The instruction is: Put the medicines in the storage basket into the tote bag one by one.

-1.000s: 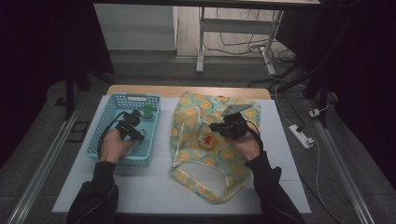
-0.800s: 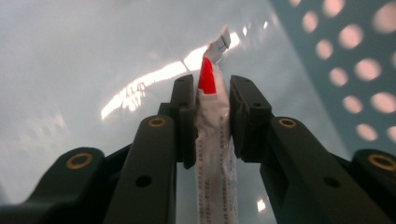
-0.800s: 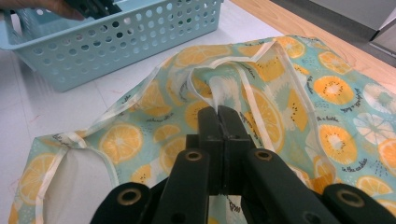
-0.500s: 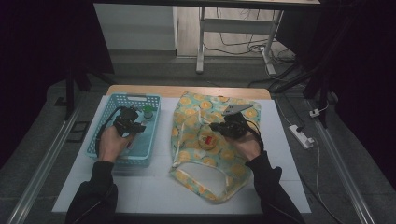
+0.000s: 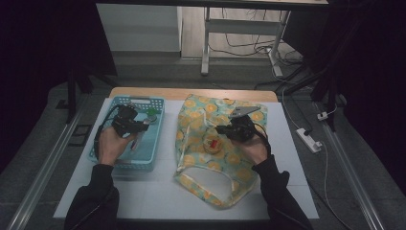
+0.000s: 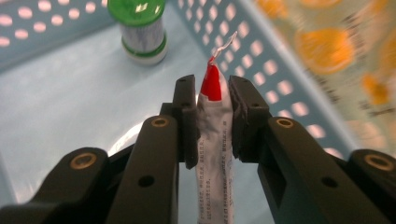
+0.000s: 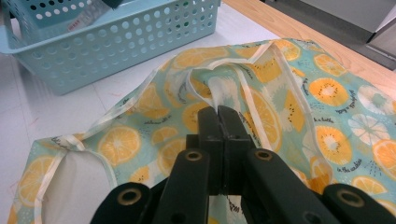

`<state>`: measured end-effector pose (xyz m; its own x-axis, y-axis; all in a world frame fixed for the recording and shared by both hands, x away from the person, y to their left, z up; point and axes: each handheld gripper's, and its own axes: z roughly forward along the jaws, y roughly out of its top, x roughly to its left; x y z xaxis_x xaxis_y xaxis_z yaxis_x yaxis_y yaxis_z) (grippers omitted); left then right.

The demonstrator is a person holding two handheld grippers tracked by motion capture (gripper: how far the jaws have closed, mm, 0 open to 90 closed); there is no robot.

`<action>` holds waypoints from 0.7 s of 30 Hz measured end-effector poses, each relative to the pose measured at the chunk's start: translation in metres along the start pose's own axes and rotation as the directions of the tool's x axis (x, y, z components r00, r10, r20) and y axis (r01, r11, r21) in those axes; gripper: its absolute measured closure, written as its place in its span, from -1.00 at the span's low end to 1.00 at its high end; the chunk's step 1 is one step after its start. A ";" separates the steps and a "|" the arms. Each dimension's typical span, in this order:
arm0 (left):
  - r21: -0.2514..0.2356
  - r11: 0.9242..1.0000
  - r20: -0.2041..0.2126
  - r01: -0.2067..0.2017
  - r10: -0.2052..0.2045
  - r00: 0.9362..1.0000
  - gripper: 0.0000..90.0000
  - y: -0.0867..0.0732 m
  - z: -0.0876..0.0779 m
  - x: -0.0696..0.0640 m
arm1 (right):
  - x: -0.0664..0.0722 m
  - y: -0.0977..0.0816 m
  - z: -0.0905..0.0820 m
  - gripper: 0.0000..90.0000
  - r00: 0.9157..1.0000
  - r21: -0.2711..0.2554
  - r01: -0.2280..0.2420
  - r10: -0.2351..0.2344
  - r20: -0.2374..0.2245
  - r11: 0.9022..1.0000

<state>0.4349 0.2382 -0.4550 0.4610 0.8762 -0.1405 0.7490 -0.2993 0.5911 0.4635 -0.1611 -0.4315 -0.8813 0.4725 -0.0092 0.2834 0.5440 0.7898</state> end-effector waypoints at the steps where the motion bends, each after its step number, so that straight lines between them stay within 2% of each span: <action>1: -0.007 1.000 0.007 0.000 0.001 1.000 0.65 0.000 -0.003 0.000 | 0.000 0.000 0.000 1.00 1.000 -0.001 0.000 0.000 0.000 1.000; 9: -0.087 0.996 0.074 0.003 0.004 0.997 0.65 0.007 -0.026 -0.006 | 0.000 0.000 0.001 1.00 1.000 -0.001 -0.003 0.003 0.002 1.000; 13: -0.109 0.994 0.108 -0.014 0.026 0.994 0.65 0.012 -0.036 -0.015 | 0.001 0.000 0.002 1.00 1.000 -0.001 -0.004 0.004 0.001 1.000; 18: -0.134 0.990 0.158 -0.052 0.073 0.985 0.65 0.020 -0.045 -0.035 | 0.000 0.000 0.001 1.00 1.000 -0.005 -0.005 0.005 0.003 1.000; 21: -0.142 0.987 0.189 -0.075 0.101 0.977 0.65 0.023 -0.046 -0.049 | 0.000 0.001 0.000 1.00 1.000 -0.009 -0.007 0.007 0.003 1.000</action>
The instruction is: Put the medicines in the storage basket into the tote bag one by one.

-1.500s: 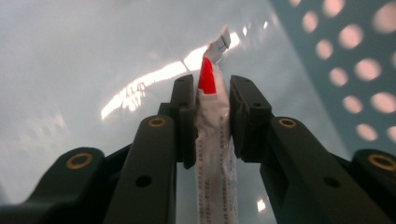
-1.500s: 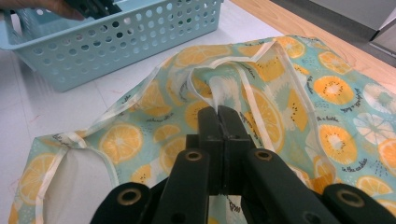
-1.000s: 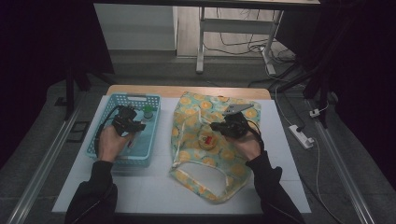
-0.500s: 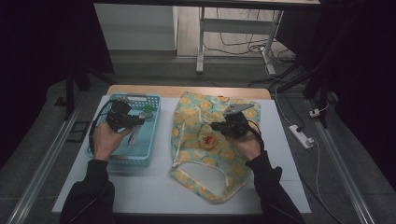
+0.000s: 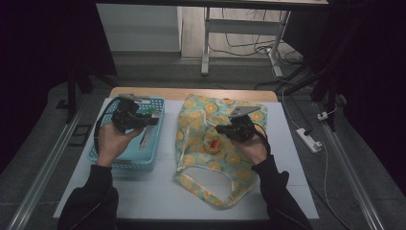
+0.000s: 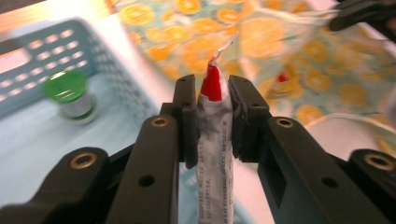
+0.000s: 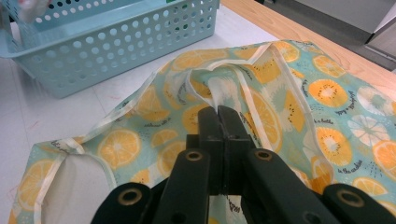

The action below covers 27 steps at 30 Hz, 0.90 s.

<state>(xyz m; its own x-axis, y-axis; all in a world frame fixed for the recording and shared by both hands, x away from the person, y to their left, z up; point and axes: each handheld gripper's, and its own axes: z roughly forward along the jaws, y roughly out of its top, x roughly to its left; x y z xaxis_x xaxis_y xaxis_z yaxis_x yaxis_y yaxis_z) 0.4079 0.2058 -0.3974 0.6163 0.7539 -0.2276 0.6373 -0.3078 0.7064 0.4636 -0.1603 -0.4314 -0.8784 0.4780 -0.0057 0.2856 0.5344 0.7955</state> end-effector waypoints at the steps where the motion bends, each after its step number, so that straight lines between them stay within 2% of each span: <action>1: 0.000 1.000 0.010 -0.011 0.011 1.000 0.65 0.001 0.002 -0.005 | 0.000 0.000 0.000 1.00 1.000 -0.001 -0.001 0.001 0.000 1.000; 3: 0.005 1.000 0.038 -0.028 0.028 0.999 0.65 0.003 0.007 -0.014 | 0.000 0.000 0.000 1.00 1.000 -0.002 -0.002 0.002 0.001 1.000; 12: 0.035 0.995 0.109 -0.096 0.091 0.990 0.64 0.011 0.042 -0.050 | 0.000 0.001 -0.002 1.00 1.000 -0.008 -0.010 0.010 0.006 1.000; 18: 0.066 0.988 0.130 -0.140 0.130 0.983 0.64 0.015 0.071 -0.069 | 0.000 0.002 -0.002 1.00 1.000 -0.013 -0.011 0.012 0.015 1.000; 24: 0.094 0.982 0.144 -0.165 0.151 0.978 0.64 0.018 0.100 -0.081 | 0.000 0.002 -0.003 1.00 1.000 -0.020 -0.015 0.015 0.020 1.000; 27: 0.092 0.981 0.151 -0.172 0.157 0.976 0.64 0.020 0.113 -0.085 | 0.000 0.003 -0.003 1.00 1.000 -0.022 -0.013 0.014 0.020 1.000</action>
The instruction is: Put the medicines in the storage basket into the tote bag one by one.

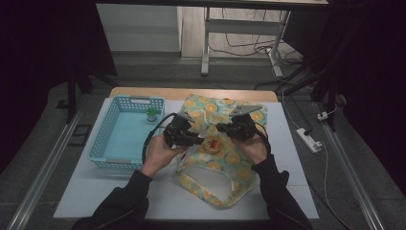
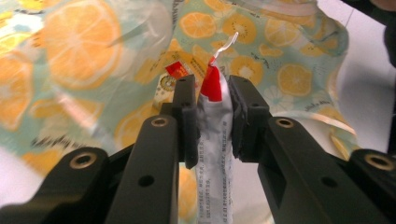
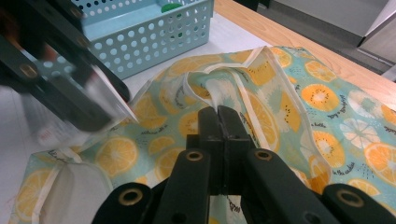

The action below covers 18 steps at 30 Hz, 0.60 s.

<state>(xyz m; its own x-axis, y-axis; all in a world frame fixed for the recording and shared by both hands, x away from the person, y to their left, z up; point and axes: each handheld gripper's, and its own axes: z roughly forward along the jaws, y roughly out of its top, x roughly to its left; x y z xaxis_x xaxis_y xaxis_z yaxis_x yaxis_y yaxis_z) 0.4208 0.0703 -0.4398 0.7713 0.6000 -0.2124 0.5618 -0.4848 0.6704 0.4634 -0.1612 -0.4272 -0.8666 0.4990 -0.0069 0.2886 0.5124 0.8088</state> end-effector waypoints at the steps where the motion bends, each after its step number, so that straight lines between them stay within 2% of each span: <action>1: -0.002 1.000 0.005 0.000 0.000 1.000 0.64 0.001 0.004 -0.001 | 0.000 0.000 0.000 1.00 1.000 -0.001 0.001 -0.001 0.000 1.000; 4: 0.008 1.000 -0.012 -0.016 0.016 1.000 0.64 0.005 0.016 -0.003 | 0.000 0.000 -0.001 1.00 1.000 -0.007 -0.003 0.003 0.003 1.000; 9: 0.009 1.000 -0.034 -0.011 0.011 0.999 0.64 0.009 0.033 -0.001 | 0.000 0.001 -0.001 1.00 1.000 -0.008 -0.004 0.004 0.008 1.000; 12: 0.011 1.000 -0.074 -0.009 0.010 0.997 0.64 0.010 0.041 0.003 | 0.000 0.001 -0.001 1.00 1.000 -0.008 -0.004 0.004 0.009 1.000; 18: -0.006 0.999 -0.124 0.032 -0.032 0.992 0.64 0.011 0.048 0.015 | 0.000 0.000 0.000 1.00 1.000 -0.002 -0.005 0.005 0.008 1.000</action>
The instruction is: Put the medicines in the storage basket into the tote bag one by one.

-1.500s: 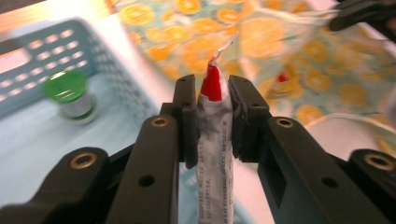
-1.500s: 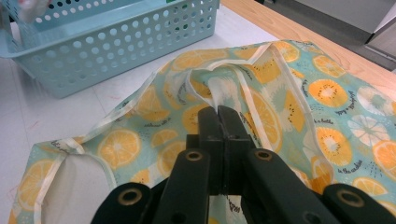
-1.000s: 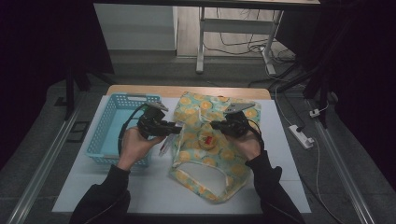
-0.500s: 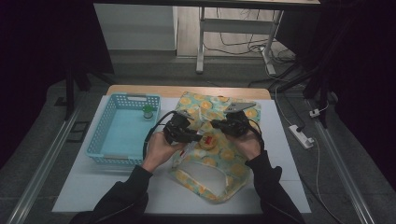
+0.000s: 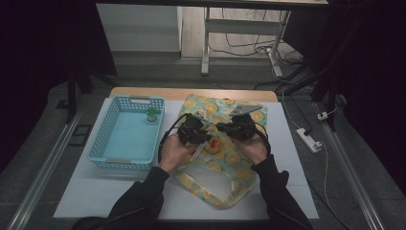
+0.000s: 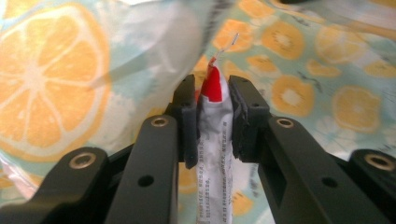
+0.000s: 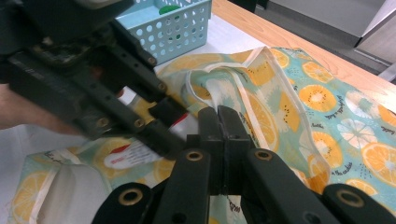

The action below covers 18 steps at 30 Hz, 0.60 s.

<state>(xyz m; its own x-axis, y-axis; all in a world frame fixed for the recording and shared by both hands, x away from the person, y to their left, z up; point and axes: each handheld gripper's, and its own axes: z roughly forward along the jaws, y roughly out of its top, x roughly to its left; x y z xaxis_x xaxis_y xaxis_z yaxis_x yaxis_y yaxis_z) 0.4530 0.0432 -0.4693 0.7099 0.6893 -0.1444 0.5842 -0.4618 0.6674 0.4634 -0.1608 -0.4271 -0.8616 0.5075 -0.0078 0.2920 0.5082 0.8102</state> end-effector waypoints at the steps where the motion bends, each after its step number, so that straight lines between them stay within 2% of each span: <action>1: 0.001 1.000 -0.011 0.005 -0.005 1.000 0.64 0.000 0.001 0.001 | 0.000 0.000 0.001 1.00 1.000 -0.002 -0.001 0.001 0.001 1.000; 4: 0.011 1.000 -0.035 0.010 -0.010 0.999 0.64 0.001 0.006 0.004 | 0.001 -0.001 0.002 1.00 1.000 0.004 0.002 -0.002 0.001 1.000; 12: 0.015 0.998 -0.088 0.057 -0.055 0.995 0.63 0.001 0.016 0.012 | 0.002 -0.001 0.005 1.00 1.000 0.011 0.006 -0.006 0.003 1.000; 16: 0.021 0.999 -0.122 0.043 -0.040 0.992 0.60 0.001 0.021 0.015 | 0.003 -0.002 0.006 1.00 1.000 0.014 0.009 -0.009 0.002 1.000; 18: 0.003 1.000 -0.131 0.029 -0.028 0.991 0.53 0.000 0.022 0.014 | 0.004 -0.002 0.006 1.00 1.000 0.018 0.011 -0.011 0.006 1.000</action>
<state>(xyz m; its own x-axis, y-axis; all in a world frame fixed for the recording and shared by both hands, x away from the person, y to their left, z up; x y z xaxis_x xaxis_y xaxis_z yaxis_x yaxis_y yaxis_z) 0.4716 0.0404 -0.4874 0.6353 0.7694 -0.0661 0.6059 -0.4435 0.6605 0.4624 -0.1553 -0.4324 -0.8620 0.5065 -0.0201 0.2905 0.5261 0.7993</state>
